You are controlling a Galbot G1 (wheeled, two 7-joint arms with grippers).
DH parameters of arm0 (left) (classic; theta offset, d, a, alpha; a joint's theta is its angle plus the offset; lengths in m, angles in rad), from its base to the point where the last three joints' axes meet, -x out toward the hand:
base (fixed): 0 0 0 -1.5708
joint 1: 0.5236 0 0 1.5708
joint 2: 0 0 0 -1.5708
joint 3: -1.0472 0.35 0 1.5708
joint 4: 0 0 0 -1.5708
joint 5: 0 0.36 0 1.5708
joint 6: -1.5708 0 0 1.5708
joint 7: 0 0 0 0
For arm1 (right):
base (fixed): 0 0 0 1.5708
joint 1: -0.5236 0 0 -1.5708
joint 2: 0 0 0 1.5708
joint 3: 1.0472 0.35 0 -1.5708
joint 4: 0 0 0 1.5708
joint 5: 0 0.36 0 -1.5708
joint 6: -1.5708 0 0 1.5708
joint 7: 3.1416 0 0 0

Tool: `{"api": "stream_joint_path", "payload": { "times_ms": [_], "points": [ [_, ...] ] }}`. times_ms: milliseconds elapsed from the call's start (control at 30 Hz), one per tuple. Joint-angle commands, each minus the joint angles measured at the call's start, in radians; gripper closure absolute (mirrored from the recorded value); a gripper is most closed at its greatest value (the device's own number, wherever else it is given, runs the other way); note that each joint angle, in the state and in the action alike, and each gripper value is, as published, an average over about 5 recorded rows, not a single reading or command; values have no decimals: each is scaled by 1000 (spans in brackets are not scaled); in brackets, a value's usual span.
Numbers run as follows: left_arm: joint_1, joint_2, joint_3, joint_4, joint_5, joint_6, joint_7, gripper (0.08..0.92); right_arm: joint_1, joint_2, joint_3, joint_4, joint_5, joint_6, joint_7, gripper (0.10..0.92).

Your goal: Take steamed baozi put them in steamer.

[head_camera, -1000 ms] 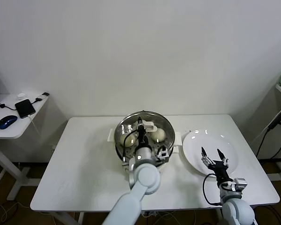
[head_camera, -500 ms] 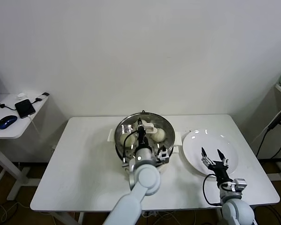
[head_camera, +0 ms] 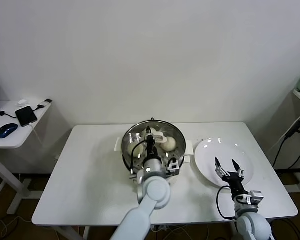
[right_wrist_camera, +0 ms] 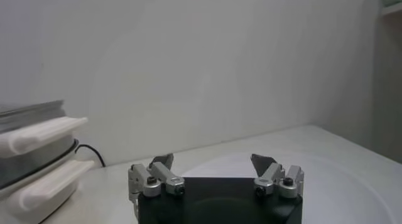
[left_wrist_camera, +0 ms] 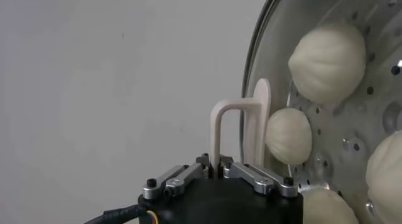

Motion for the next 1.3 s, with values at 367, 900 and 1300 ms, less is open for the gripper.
{"api": "stream_joint_path", "payload": {
  "times_ms": [367,900,1300],
  "points": [
    [74,-49,6,-108,-52,-82,6,721,2,4,3,-1,-1,0,-1,203],
    [199,20,1,-373,-72,-83,51,263,-1,15,8,14,-12,-11,0,202],
    [344,103,-243,-583,-332,-164,-62,177,-71,39,4,92,-27,-28,-78,203]
  ]
}}
